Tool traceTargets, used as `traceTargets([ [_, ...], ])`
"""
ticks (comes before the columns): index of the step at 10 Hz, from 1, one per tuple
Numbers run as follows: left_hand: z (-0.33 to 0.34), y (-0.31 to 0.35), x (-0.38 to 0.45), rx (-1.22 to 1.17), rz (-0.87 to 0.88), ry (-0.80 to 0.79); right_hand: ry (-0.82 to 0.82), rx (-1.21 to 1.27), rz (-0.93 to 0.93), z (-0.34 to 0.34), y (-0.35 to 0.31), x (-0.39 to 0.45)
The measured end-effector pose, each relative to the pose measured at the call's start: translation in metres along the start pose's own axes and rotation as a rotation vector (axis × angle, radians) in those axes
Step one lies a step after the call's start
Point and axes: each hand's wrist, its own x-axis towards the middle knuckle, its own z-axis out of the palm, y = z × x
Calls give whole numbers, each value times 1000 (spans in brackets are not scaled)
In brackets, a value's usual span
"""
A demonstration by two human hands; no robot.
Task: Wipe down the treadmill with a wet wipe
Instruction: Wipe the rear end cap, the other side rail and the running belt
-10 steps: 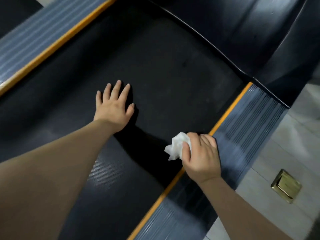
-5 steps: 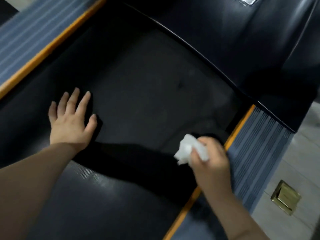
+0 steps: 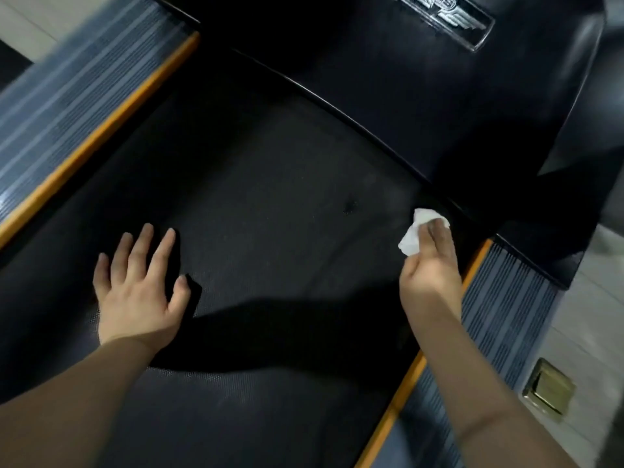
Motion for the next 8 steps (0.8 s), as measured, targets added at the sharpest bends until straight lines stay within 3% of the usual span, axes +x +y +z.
traceTargets([
  [2,-2,1,2,-1,-1,-18,-37,-73,116,-2,13,6],
  [4,-3,0,2,8,11,-37,167,-69,85,-4,-25,31],
  [6,-3,-1,3,-3,21,-48,94,4,271,-23,-19,33],
  [7,-4,-1,3,-2,17,-49,161,35,320,-12,-37,53],
  [8,-3,-2,4,8,21,-44,178,81,125,12,-100,84],
])
